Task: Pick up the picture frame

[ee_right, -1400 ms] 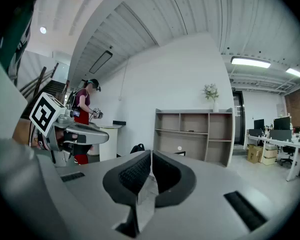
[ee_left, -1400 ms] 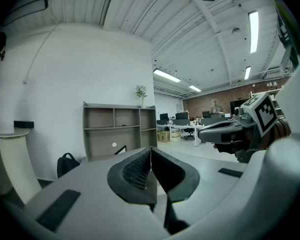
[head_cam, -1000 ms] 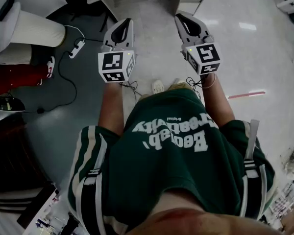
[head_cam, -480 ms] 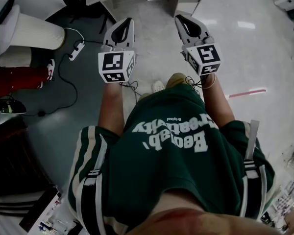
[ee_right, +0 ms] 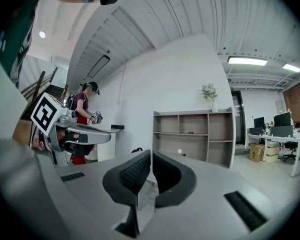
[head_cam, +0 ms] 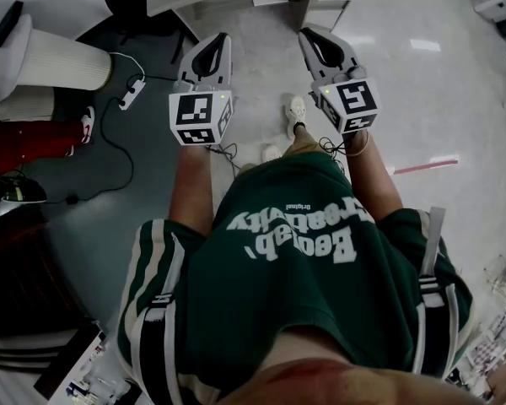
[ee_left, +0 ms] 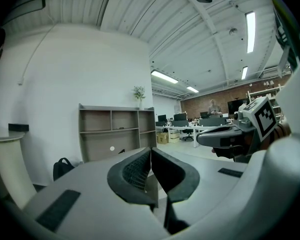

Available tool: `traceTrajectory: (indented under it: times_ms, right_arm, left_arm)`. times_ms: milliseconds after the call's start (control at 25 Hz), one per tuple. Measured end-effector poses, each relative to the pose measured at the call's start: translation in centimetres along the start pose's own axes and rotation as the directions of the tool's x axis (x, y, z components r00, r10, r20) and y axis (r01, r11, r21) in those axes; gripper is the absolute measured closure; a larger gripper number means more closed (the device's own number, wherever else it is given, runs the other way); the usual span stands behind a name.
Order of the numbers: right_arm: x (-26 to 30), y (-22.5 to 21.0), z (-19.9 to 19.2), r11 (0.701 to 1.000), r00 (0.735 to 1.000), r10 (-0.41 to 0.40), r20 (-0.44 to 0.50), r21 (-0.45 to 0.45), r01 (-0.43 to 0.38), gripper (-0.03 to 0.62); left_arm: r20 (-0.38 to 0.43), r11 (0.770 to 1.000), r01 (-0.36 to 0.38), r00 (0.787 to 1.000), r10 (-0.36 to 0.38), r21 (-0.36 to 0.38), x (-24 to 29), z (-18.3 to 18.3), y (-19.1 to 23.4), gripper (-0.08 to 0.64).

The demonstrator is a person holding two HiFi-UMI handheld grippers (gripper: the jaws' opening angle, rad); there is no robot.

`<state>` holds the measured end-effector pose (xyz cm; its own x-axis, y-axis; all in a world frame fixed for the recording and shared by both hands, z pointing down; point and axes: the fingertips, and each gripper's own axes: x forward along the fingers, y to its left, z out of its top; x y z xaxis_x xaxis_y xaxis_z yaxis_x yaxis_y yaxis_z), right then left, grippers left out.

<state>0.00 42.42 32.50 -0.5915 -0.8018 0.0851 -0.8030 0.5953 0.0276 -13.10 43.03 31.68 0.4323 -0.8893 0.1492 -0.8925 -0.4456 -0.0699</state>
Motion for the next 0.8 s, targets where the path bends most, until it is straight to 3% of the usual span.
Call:
traceTrajectory:
  times_ms: [200, 800]
  right_arm:
    - [3.6, -3.4, 1.5, 1.0, 1.0, 0.012, 0.019, 0.001, -0.012, 0.552]
    - [18.2, -15.7, -0.2, 0.988, 0.988, 0.151, -0.017, 0.027, -0.151, 0.552]
  left_arm:
    - [-0.016, 1.0, -0.012, 1.0, 0.012, -0.002, 4.4, 1.3, 1.7, 0.54]
    - [-0.074, 0.992, -0.126, 0.99, 0.124, -0.018, 20.8, 1.2, 7.3, 0.54]
